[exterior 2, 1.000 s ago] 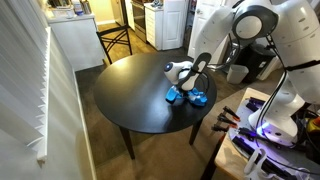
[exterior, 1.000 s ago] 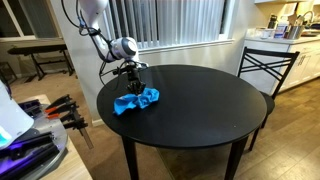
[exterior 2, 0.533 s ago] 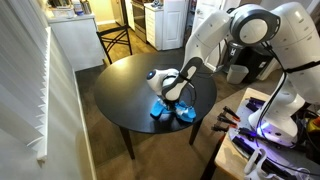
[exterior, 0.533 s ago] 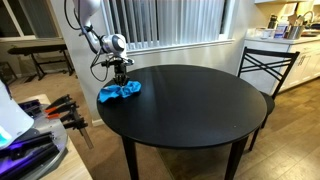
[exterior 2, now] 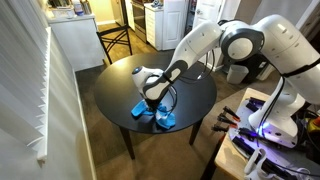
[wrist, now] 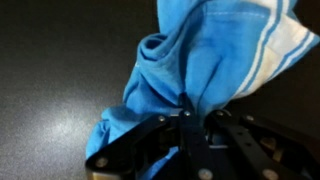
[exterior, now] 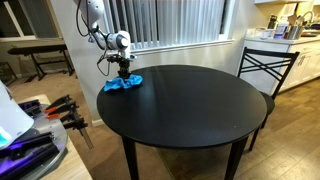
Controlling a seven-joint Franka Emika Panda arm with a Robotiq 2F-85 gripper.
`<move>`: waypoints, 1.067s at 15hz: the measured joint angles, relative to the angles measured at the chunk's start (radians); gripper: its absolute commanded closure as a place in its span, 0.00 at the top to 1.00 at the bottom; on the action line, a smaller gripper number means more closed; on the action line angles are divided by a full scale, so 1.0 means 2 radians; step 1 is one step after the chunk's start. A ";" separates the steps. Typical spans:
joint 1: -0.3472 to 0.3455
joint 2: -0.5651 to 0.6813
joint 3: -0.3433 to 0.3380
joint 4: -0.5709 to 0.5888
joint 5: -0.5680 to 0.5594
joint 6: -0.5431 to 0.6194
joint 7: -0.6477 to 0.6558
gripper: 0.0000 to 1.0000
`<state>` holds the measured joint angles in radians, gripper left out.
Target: Use the towel to wipe the table.
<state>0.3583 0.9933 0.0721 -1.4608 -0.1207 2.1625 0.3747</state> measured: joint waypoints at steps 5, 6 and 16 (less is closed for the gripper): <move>-0.002 0.074 -0.022 0.144 0.032 0.020 0.046 0.05; -0.002 0.090 -0.028 0.173 0.034 0.030 0.054 0.05; -0.070 0.202 -0.150 0.357 0.033 0.137 0.136 0.05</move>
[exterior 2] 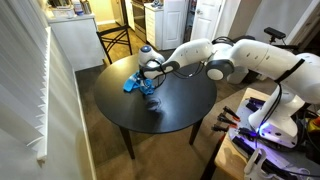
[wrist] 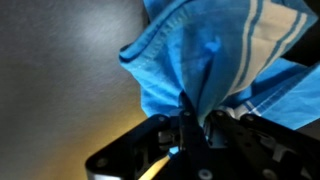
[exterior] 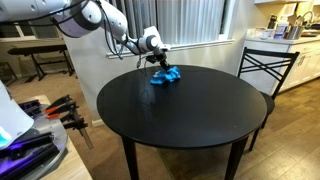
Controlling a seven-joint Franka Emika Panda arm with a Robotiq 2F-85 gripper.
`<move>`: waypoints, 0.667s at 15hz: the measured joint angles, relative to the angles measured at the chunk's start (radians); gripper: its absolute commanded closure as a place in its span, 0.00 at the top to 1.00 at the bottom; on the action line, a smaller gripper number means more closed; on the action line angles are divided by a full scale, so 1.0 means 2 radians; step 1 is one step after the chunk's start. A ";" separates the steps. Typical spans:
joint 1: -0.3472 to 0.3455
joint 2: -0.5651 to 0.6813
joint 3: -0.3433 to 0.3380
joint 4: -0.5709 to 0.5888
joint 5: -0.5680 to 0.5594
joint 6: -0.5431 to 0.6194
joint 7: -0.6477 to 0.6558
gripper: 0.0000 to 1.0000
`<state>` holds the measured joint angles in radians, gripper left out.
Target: Use the towel to wipe the table.
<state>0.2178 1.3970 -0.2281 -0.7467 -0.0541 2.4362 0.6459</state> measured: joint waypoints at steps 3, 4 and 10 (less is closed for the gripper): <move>-0.046 0.007 -0.044 -0.001 0.000 0.031 0.034 0.05; -0.060 0.009 -0.058 -0.003 0.000 0.039 0.047 0.05; -0.094 0.011 -0.157 -0.060 -0.005 0.053 0.129 0.05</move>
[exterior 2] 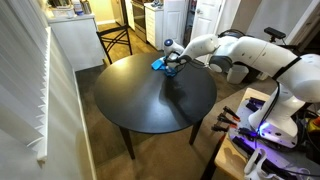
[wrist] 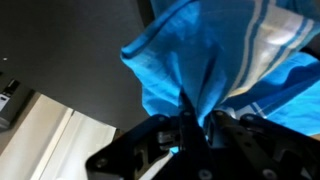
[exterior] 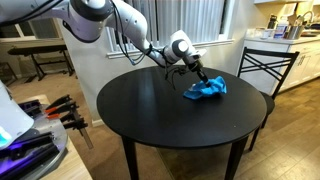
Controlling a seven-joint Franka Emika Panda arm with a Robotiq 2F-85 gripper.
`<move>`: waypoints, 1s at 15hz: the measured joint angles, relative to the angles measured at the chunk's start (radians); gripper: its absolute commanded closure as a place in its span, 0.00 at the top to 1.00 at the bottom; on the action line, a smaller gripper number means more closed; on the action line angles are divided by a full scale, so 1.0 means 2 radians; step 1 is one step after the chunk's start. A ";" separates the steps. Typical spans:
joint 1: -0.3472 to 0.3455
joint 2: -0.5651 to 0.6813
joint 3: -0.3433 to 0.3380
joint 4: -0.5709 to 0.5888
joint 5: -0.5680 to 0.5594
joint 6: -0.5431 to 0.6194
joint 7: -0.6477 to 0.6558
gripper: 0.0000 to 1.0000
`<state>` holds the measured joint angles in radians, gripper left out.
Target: Use the towel to wipe the table.
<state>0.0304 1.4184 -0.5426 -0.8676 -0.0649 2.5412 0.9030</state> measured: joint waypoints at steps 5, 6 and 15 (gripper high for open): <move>0.001 -0.001 -0.055 -0.061 -0.001 -0.011 0.006 0.04; 0.001 -0.002 -0.063 -0.071 -0.001 -0.016 0.006 0.05; 0.031 -0.003 -0.067 -0.095 -0.001 -0.037 0.006 0.04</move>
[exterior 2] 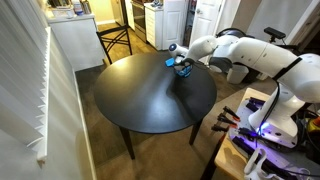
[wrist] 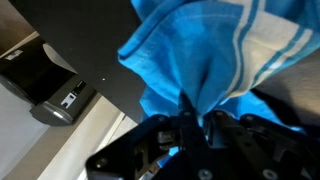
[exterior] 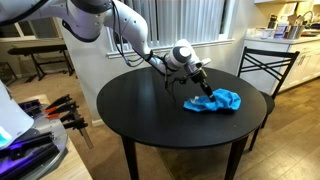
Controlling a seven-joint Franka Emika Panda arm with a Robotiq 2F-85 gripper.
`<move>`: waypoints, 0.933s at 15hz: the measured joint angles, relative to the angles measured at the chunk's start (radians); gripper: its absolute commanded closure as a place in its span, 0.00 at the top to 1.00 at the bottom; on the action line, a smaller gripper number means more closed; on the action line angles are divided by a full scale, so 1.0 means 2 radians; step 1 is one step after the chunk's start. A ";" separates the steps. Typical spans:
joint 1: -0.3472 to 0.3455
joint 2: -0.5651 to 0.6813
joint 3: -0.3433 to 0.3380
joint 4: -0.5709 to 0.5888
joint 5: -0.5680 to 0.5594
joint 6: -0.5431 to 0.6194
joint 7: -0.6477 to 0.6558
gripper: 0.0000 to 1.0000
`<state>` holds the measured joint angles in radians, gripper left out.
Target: Use the towel to wipe the table.
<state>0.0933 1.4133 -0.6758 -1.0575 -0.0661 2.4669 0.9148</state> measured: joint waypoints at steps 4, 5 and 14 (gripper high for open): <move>0.047 -0.001 0.023 0.020 0.000 0.001 0.000 0.04; 0.061 -0.002 0.032 0.026 0.000 0.001 -0.001 0.04; 0.139 -0.015 0.121 0.042 0.001 0.042 -0.047 0.04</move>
<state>0.3722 1.3828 -0.4340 -0.9734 -0.0642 2.5517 0.8203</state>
